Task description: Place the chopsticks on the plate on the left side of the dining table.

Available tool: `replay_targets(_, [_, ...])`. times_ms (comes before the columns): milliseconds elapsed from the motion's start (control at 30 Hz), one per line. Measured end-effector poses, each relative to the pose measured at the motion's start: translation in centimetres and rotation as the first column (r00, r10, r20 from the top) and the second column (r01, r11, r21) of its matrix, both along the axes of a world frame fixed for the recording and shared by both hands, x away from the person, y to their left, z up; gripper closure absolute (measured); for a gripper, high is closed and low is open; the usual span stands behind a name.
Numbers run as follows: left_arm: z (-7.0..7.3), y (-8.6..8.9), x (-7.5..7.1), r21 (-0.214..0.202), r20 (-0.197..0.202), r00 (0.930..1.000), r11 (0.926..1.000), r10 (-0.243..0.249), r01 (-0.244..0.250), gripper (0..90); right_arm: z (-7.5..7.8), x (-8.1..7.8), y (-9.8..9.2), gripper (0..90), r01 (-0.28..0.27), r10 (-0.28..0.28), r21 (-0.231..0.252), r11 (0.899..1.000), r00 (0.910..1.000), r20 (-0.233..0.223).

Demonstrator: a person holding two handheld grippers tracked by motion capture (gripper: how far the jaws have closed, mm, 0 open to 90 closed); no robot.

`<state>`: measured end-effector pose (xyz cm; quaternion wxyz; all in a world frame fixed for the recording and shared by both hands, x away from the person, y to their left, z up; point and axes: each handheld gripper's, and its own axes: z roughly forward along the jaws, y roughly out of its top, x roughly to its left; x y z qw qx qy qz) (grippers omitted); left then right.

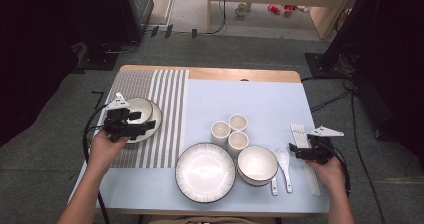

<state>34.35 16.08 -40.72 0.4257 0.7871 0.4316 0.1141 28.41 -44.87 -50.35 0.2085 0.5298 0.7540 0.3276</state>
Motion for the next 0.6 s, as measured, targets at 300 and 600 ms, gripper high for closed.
replay_targets(300, [-0.2,-0.4,-0.8,0.014,0.023,0.9996,0.9998,-0.016,0.016,27.3,0.0,0.0,0.0,12.2,0.000,0.000,0.000,1.000,1.0000,0.000])
replay_targets(600, [-0.7,-0.6,-1.3,0.021,0.033,0.9992,0.9995,-0.024,0.023,26.3,0.0,0.0,0.0,12.1,0.000,0.000,0.000,1.000,1.0000,0.000])
